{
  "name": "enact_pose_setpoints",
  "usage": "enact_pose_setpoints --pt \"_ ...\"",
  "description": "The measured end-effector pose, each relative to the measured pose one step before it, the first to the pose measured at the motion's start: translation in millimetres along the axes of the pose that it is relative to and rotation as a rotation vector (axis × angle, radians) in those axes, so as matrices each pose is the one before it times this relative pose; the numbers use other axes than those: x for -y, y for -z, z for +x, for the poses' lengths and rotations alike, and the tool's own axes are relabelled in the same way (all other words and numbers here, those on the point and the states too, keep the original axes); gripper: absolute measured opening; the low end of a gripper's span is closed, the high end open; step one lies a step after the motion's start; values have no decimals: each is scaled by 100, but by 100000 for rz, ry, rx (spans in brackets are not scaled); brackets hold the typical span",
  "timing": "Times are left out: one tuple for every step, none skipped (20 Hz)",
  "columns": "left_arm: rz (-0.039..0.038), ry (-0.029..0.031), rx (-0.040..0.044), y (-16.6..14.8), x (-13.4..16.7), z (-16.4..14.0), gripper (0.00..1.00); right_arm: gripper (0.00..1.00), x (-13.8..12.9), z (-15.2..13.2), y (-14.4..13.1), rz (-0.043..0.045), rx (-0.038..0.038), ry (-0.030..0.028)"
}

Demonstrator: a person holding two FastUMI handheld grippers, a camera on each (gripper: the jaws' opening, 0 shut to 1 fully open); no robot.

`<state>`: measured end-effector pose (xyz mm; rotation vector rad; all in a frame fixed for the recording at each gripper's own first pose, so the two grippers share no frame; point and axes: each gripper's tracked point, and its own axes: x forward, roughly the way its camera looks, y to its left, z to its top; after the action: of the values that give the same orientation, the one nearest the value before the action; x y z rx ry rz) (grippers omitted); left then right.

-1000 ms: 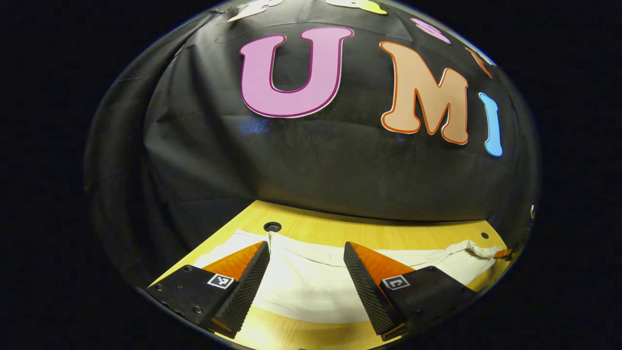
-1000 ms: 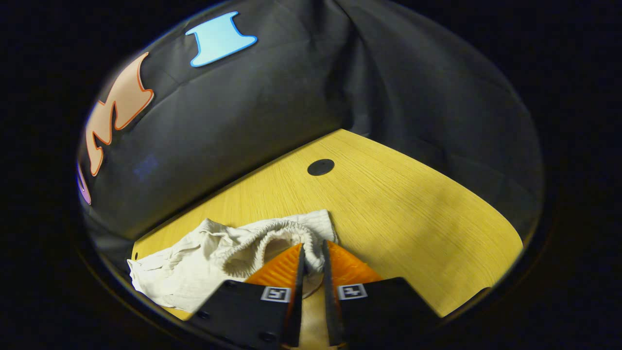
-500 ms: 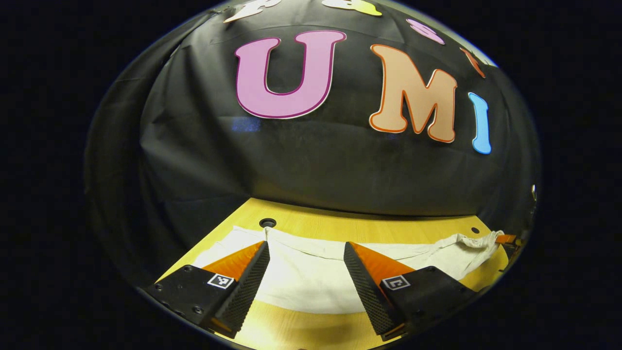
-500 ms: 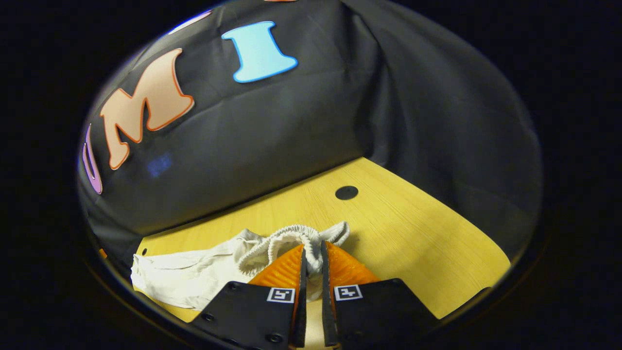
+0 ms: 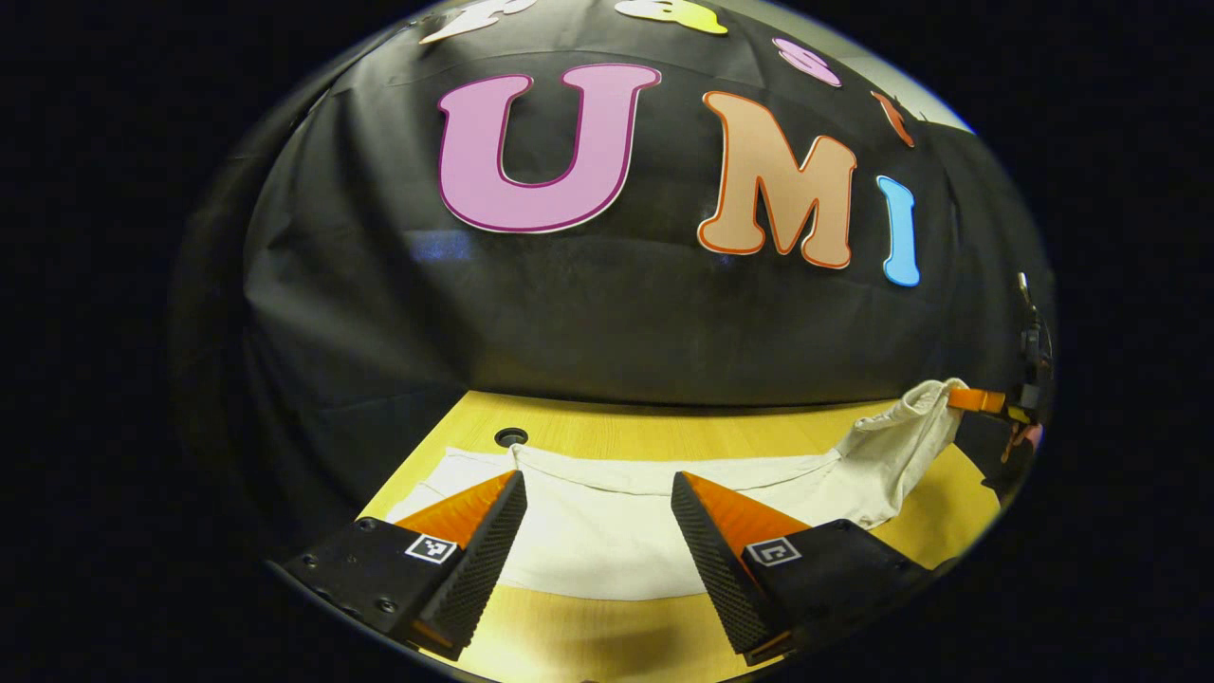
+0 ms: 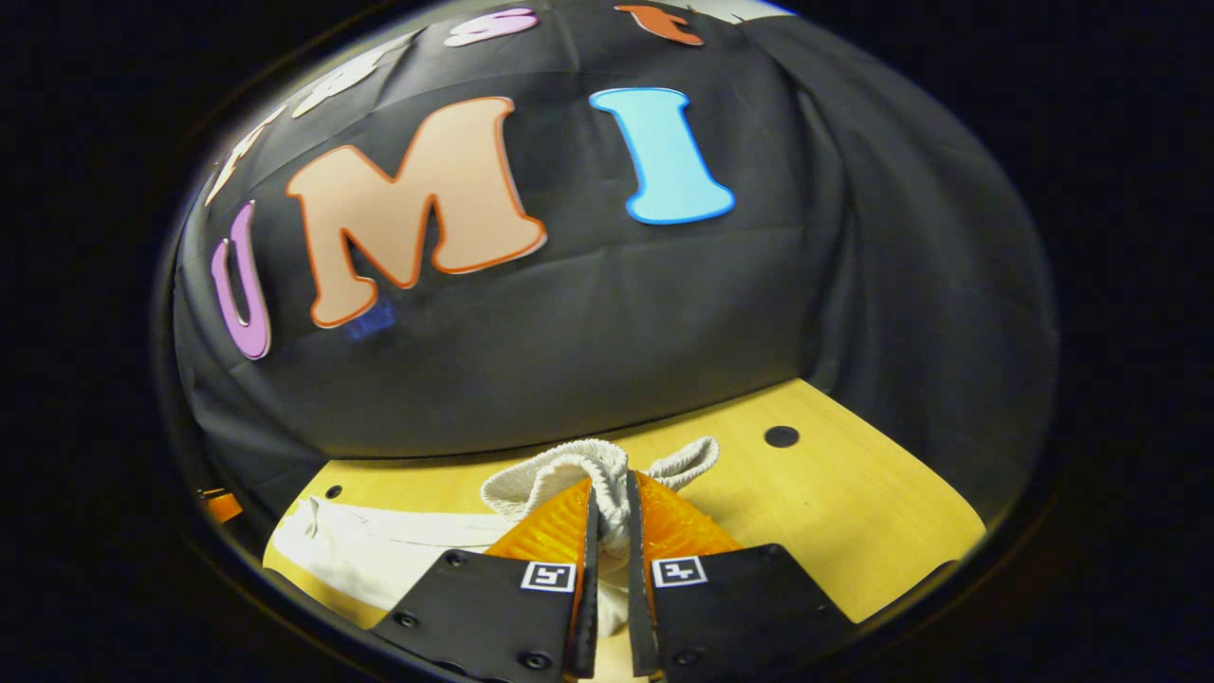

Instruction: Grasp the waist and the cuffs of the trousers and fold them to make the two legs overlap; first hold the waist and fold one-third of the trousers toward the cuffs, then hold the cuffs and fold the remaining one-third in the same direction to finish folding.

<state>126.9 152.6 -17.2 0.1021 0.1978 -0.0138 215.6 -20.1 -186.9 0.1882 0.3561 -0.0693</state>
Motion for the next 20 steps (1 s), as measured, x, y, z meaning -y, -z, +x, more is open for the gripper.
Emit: enact_pose_setpoints --pt "-287 1015 -342 99 -107 -167 94 15 -2064 -123 50 -633 302 -1949" --pt "-349 724 -223 205 -172 -61 94 15 -2151 -245 17 -608 -35 -1799" --pt "-902 635 -278 103 -229 -151 94 15 -2074 89 70 -432 -252 -2068" --pt "-1157 653 -460 255 -179 -76 94 15 -2086 40 395 -466 -342 -2235" --pt "-757 480 -427 118 -220 -38 94 15 -2168 266 290 -710 -311 -2257" --pt "-364 -151 -306 134 -329 58 94 15 -2417 -51 758 -324 -411 -3732" --pt "-250 -242 -120 44 -333 -3 94 15 -2034 54 644 25 -530 -3317" --pt "-500 -309 109 51 -387 67 94 15 -2230 453 855 -270 -1008 -3185" --pt "-1128 -448 -75 145 -369 24 94 15 -1891 710 1061 -852 -1500 -2782" --pt "-1228 -641 -500 278 -342 26 94 15 -1732 795 1146 -1655 -2078 -2191" --pt "-1219 -979 -816 172 -254 130 94 15 -1212 601 1251 -2557 -2192 -1121" --pt "-1177 -1020 -883 275 -391 137 94 16 -940 661 1165 -2722 -2521 -385" --pt "-987 -1116 -559 196 -463 -12 94 15 -649 723 1017 -2041 -2102 -410" --pt "-916 -1000 -322 240 -642 -190 94 16 -121 823 799 -1493 -2206 -266" --pt "-775 -942 -531 198 -496 -173 94 17 -75 802 410 -314 -2711 -893" --pt "-762 -736 -602 337 -454 136 94 19 262 469 -52 305 -2570 -533" --pt "-403 -1042 -1125 305 -474 -32 94 17 -94 509 267 1011 -2373 -1011" --pt "-62 -1261 -1091 209 -278 225 95 34 62 370 525 353 -1552 188" --pt "108 -1258 -910 133 -268 42 94 29 -60 261 405 62 -650 -151" --pt "3 -866 -226 101 -501 185 95 36 186 -47 308 -227 -522 245"
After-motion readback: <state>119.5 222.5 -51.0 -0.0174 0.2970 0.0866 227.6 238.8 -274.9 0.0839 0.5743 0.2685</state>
